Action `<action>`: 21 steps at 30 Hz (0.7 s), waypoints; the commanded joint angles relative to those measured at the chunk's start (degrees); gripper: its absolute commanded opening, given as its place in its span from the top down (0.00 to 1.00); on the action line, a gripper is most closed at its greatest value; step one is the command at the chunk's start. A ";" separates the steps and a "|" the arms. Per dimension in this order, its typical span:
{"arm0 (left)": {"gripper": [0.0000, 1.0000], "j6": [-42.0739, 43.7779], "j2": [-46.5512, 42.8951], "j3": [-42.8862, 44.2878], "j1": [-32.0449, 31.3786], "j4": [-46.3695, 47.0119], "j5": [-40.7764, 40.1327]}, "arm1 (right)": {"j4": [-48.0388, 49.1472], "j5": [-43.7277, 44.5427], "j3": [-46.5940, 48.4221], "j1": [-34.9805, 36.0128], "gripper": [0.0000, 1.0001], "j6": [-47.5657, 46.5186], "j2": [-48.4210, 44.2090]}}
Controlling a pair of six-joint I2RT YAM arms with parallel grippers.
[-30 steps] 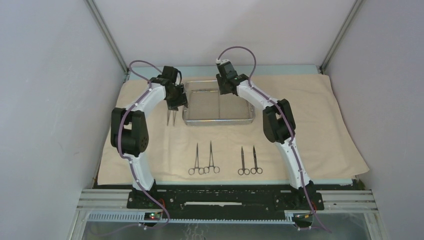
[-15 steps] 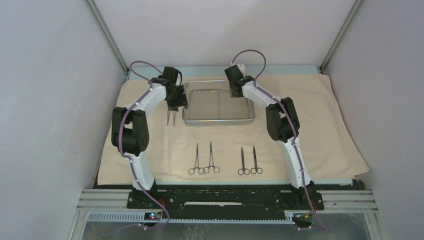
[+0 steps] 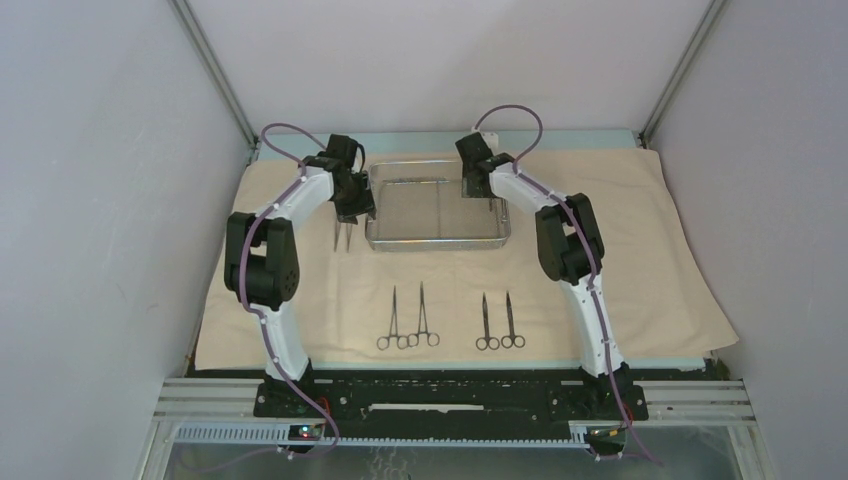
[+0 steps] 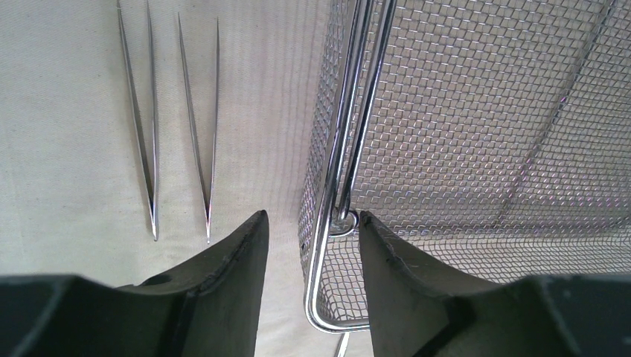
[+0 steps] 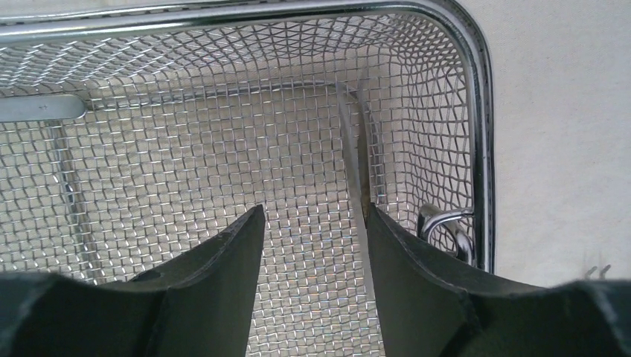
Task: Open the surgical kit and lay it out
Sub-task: Pick up the medical item from the container.
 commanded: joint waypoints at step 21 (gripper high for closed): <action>0.50 0.35 -0.07 2.10 -0.18 1.13 0.77 | -2.01 1.84 -1.78 0.30 0.56 3.07 -6.21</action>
